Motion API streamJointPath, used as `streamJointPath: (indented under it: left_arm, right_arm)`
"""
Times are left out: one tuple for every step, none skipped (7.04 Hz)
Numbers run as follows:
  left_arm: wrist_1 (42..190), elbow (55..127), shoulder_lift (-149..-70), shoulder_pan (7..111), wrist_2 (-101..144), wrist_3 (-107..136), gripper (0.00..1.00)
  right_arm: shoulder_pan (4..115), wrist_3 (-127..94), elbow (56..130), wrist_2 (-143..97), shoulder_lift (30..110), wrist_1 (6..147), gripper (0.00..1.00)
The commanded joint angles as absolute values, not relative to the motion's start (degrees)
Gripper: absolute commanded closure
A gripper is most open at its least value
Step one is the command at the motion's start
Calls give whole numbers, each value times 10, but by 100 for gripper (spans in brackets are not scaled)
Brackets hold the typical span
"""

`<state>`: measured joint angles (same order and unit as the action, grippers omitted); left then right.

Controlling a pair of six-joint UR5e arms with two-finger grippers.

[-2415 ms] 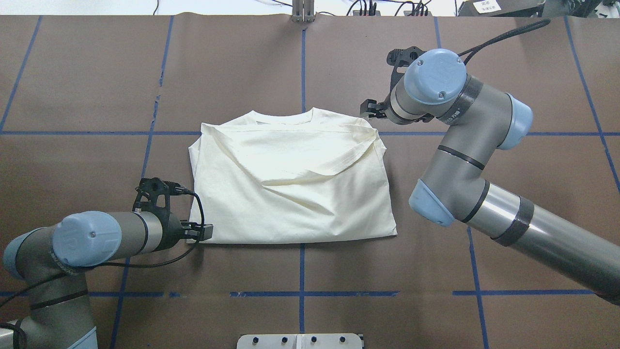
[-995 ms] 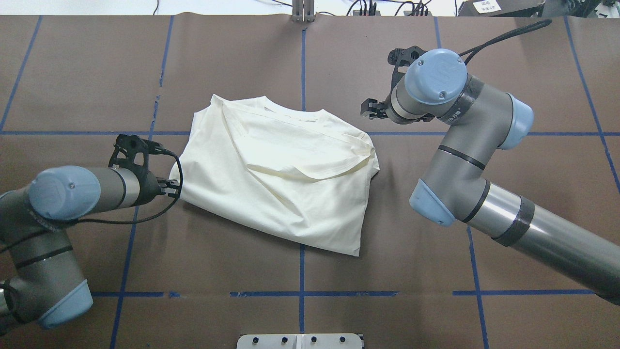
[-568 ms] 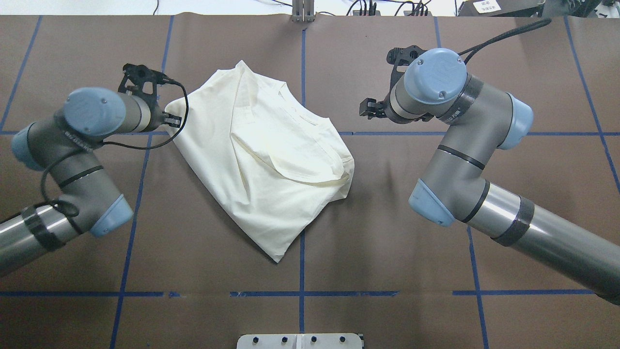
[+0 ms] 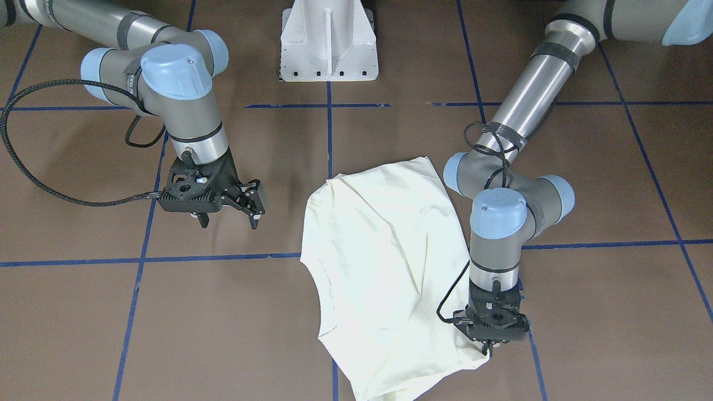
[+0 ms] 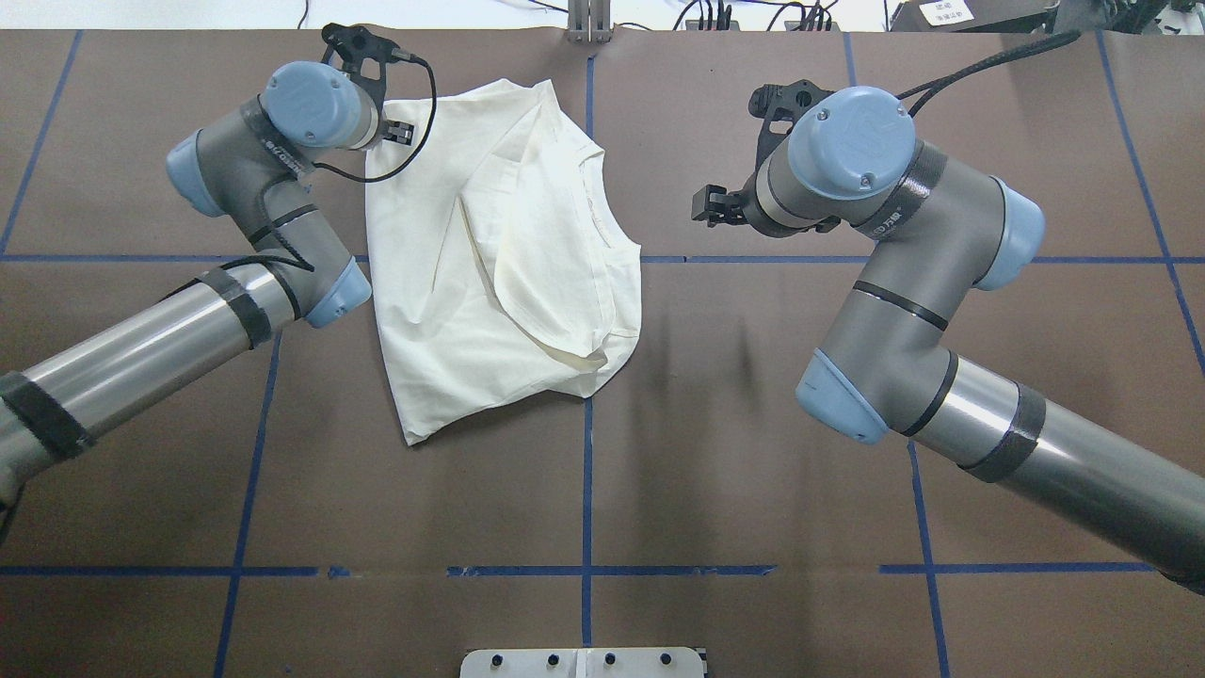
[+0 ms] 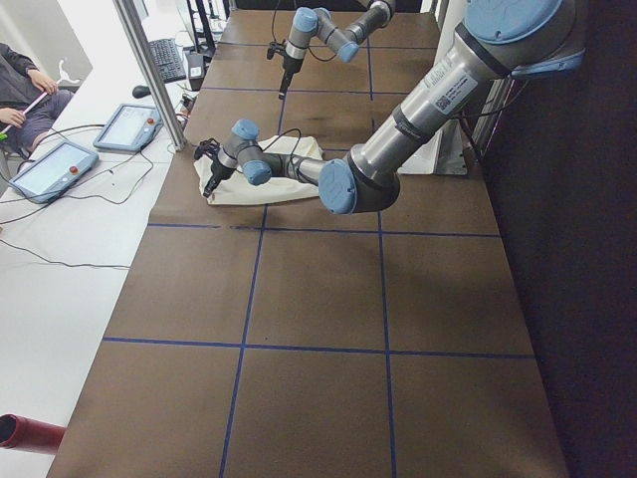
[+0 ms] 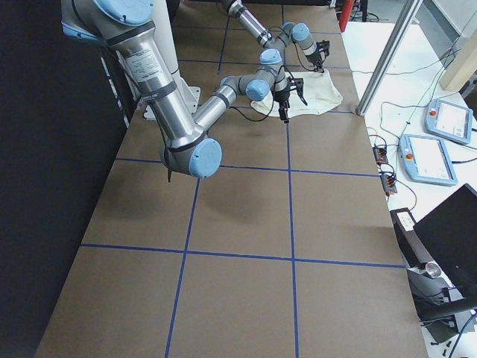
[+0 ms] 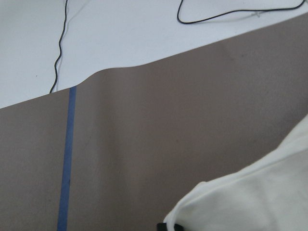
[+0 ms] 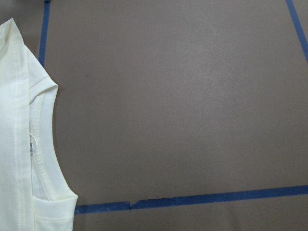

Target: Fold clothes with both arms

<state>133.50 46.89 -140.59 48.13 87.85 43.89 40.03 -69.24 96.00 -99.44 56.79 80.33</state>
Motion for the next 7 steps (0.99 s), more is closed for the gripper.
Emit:
streamJointPath:
  left_arm:
    - [1380,475,-1398,493,890,438,0]
    - [1378,497,-1394,523,957,436,0]
    - [1382,548,-1345,541,1025,435,0]
    - [1382,627,-1290,541,1029,435,0]
    - [1377,654,-1275,541,1029,435,0]
    - [1379,655,-1274,541,1029,436,0]
    - [1377,658,-1274,541,1029,436,0]
  right_arm:
    - [377,-727,962,-991,559,802,0]
    - [359,-781,955,-988,543,803,3]
    - [331,-847,941,-954,521,804,15]
    - [300,-907,910,-914,494,806,20]
    - [280,-917,877,-895,471,805,23]
    - [270,-918,862,-879,468,805,36]
    - [262,-929,837,-868,458,805,37]
